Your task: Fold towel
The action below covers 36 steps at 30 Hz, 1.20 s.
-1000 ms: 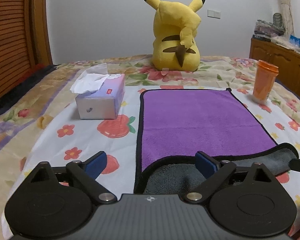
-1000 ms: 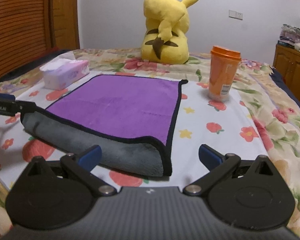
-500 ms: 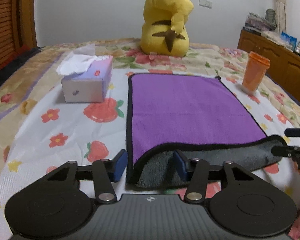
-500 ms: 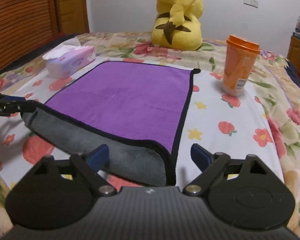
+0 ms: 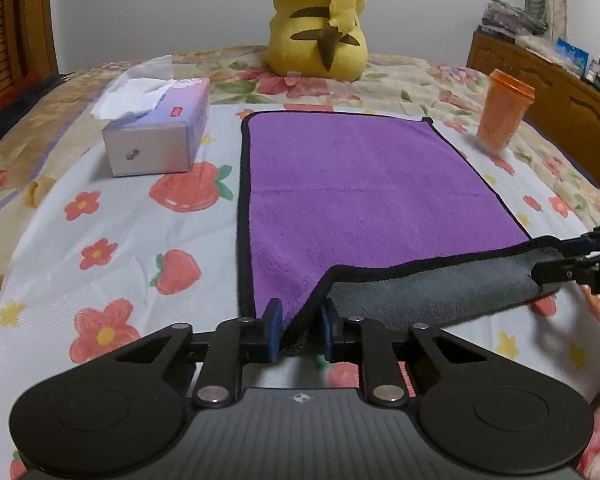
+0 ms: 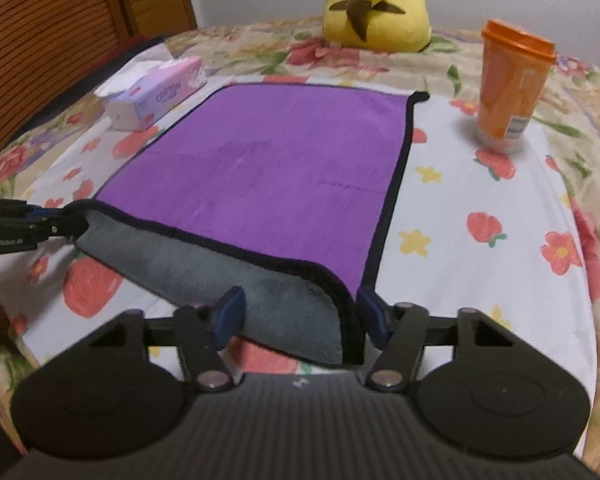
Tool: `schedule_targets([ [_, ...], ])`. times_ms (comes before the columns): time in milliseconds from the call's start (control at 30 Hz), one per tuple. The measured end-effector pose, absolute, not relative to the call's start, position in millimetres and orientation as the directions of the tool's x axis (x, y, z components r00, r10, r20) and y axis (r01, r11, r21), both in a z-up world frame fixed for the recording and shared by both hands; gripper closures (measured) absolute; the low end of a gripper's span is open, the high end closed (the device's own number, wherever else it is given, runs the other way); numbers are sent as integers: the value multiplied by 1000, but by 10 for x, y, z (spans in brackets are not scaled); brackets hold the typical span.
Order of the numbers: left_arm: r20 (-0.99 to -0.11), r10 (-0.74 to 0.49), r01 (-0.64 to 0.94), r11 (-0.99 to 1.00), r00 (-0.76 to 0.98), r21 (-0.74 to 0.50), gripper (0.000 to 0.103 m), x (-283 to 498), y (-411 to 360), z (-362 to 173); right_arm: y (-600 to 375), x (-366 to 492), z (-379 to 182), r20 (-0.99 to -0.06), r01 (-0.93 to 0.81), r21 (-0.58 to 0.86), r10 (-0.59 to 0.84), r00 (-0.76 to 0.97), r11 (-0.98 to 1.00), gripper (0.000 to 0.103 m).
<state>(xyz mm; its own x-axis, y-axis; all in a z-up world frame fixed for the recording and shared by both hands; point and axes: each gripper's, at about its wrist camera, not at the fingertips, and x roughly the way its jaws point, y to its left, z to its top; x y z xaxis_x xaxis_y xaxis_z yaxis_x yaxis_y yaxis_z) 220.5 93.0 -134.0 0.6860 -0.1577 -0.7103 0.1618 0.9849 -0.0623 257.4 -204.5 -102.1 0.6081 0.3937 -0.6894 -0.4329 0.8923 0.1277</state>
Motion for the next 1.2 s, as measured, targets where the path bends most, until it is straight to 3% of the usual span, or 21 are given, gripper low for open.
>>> schedule_targets([
  [133, -707, -166, 169, 983, 688, -67, 86, 2195, 921, -1328, -2071, 2587, -1000, -706, -439, 141, 401, 583, 887, 57],
  [267, -696, -181, 181, 981, 695, -73, 90, 2162, 916, -1305, -2076, 2551, -1022, -719, -441, 122, 385, 578, 889, 81],
  [367, -684, -184, 187, 980, 706, -71, 91, 2136, 902, -1273, -2074, 2504, -1024, -714, -437, 114, 380, 589, 892, 86],
  [400, -677, -184, 188, 980, 712, -69, 91, 2125, 898, -1258, -2072, 2486, -1025, -710, -435, 112, 379, 594, 893, 96],
  [1200, -605, -172, 189, 981, 777, -36, 93, 2218, 835, -1097, -2035, 2413, -873, -583, -443, 3, 361, 728, 897, 99],
])
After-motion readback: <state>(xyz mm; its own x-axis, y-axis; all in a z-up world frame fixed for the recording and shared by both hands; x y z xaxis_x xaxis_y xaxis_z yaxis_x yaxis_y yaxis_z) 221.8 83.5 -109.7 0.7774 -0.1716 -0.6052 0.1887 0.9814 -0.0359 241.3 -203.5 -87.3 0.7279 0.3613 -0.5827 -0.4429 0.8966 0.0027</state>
